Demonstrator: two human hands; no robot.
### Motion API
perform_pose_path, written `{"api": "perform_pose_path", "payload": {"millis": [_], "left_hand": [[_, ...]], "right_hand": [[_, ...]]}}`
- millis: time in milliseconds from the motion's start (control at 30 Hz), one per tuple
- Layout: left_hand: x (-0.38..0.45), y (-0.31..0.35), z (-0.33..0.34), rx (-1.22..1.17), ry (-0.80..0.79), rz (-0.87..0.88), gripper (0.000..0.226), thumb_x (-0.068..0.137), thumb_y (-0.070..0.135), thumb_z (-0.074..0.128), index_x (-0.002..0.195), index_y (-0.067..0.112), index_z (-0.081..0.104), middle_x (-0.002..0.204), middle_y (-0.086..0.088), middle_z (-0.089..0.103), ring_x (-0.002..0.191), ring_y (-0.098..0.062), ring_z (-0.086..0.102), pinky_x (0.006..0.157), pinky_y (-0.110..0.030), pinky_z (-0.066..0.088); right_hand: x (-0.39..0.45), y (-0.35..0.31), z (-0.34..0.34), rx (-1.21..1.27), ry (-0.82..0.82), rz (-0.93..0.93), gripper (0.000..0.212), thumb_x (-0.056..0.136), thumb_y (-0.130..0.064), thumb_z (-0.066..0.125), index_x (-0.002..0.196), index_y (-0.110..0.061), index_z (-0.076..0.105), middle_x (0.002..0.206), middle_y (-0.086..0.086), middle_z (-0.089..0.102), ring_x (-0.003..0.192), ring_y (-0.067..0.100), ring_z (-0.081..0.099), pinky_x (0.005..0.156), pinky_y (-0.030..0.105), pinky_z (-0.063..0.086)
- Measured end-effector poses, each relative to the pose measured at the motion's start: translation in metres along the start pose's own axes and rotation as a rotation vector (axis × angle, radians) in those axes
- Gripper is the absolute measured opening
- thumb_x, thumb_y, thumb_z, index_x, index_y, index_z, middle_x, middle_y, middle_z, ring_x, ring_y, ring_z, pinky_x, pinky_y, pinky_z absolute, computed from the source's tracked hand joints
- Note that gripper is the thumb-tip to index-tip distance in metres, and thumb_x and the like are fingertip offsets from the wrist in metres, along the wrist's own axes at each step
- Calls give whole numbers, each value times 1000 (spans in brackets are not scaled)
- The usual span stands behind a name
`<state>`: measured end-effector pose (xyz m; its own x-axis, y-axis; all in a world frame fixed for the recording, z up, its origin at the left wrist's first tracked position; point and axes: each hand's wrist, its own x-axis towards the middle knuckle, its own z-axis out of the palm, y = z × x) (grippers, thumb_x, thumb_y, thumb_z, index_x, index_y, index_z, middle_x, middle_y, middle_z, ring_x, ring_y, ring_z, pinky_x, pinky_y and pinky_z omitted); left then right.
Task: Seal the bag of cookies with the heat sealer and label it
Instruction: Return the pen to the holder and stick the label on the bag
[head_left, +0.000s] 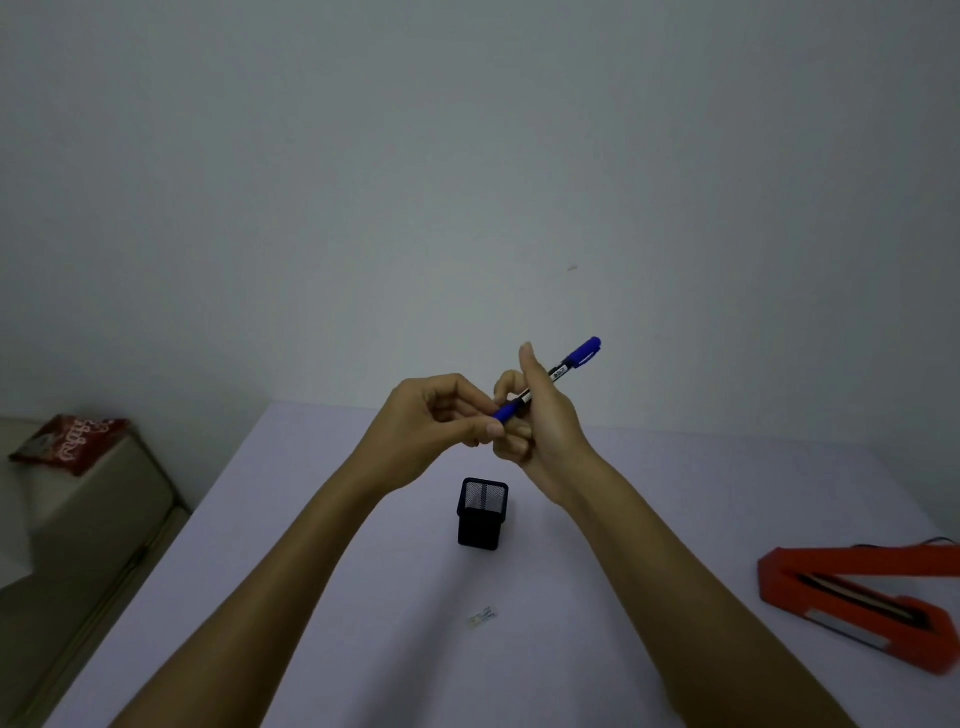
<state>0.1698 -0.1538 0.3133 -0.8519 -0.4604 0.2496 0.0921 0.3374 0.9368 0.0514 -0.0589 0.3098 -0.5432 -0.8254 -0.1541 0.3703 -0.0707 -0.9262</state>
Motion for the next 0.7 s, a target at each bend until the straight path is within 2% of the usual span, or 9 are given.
{"api": "perform_pose_path", "payload": {"millis": [133, 267, 367, 433, 533, 600, 667, 700], "left_hand": [[0, -1, -1, 14, -12, 4, 15, 73, 14, 76, 83, 8, 68, 70, 0, 73, 65, -15, 68, 66, -21, 56], [-1, -4, 4, 16, 15, 27, 21, 68, 25, 76, 80, 9, 68, 73, -8, 74, 67, -24, 70, 68, -29, 59], [-1, -4, 8, -7, 46, 49, 19, 70, 24, 73, 80, 7, 70, 69, -6, 74, 62, -19, 70, 62, -24, 57], [-1, -4, 10, 1, 47, 54, 20, 72, 22, 72, 81, 5, 70, 67, -1, 74, 60, -14, 70, 60, -20, 55], [-2, -7, 10, 43, 39, 44, 18, 74, 18, 75, 85, 5, 72, 71, -3, 75, 64, -17, 72, 63, -21, 57], [-1, -11, 8, 124, 50, 26, 13, 78, 16, 76, 88, 8, 74, 72, -2, 75, 66, -16, 71, 65, -21, 57], [3, -16, 0, 240, 87, 6, 10, 81, 19, 74, 89, 14, 74, 72, 2, 74, 66, -9, 70, 66, -20, 57], [5, -19, -5, 287, 108, -7, 9, 82, 19, 74, 89, 15, 74, 73, 4, 74, 66, -6, 70, 66, -20, 58]], "right_hand": [[-2, 3, 3, -26, -32, 17, 58, 96, -57, 37, 61, -13, 49, 41, 2, 35, 37, 12, 26, 38, 20, 27], [-1, 5, 4, 15, -42, 26, 59, 96, -58, 34, 62, -12, 47, 37, 2, 35, 37, 14, 27, 35, 16, 27], [0, 10, 3, 81, -51, 20, 62, 96, -61, 30, 62, -13, 47, 38, 3, 37, 48, 17, 26, 33, 15, 24], [2, 14, 0, 97, -52, 20, 62, 96, -61, 29, 62, -13, 48, 38, 4, 39, 47, 18, 29, 33, 15, 23], [4, 14, -4, 11, -43, 17, 56, 97, -57, 34, 71, -13, 58, 41, 5, 38, 47, 18, 28, 34, 16, 24], [6, 10, -8, -148, -31, -8, 46, 97, -52, 41, 89, -13, 64, 46, 3, 38, 43, 16, 26, 38, 19, 24], [8, 6, -16, -235, -7, -22, 36, 94, -47, 51, 101, -13, 61, 49, 0, 37, 42, 12, 28, 40, 22, 24], [11, 5, -22, -223, 29, -22, 30, 91, -42, 58, 99, -13, 60, 50, -2, 38, 42, 11, 29, 40, 22, 26]]}}
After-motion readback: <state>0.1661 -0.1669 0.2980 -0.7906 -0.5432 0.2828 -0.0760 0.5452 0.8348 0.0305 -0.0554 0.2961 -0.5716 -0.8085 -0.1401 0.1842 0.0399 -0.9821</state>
